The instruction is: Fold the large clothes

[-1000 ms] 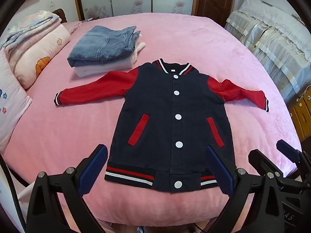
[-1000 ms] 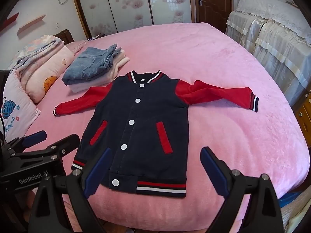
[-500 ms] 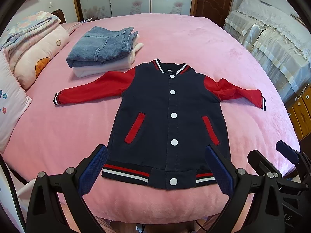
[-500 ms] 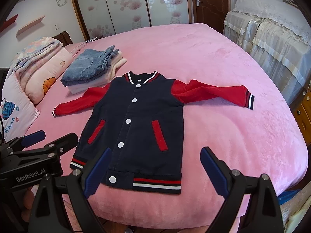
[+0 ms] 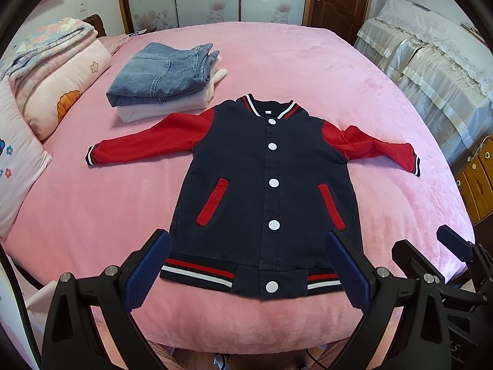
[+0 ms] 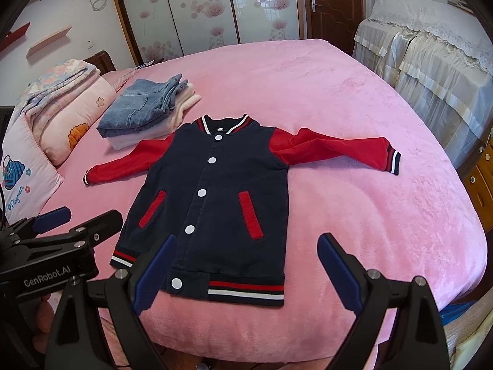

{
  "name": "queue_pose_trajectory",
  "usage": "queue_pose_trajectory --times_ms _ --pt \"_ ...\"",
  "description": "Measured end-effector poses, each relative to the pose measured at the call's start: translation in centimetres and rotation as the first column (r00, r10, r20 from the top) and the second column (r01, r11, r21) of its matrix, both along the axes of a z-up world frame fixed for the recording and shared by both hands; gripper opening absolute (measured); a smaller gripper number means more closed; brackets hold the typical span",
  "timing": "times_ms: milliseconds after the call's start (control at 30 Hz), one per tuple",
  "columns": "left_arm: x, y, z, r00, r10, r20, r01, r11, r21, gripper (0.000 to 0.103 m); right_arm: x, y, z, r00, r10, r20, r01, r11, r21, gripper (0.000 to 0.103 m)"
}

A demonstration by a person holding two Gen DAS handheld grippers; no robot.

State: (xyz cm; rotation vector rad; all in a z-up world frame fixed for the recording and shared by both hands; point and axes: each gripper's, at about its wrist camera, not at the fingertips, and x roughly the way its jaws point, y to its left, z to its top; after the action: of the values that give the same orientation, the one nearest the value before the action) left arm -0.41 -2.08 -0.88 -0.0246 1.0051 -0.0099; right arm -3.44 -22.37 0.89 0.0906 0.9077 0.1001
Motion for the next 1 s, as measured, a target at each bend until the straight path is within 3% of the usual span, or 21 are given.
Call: queue_pose_trajectory --times_ms 1000 --pt "1.5 -1.3 -0.3 0.999 -0.028 -0.02 0.028 0.999 0.034 0.099 1.2 -1.6 -1.8 0.999 -0.019 -0.039 0.021 0.999 0.04 0.093"
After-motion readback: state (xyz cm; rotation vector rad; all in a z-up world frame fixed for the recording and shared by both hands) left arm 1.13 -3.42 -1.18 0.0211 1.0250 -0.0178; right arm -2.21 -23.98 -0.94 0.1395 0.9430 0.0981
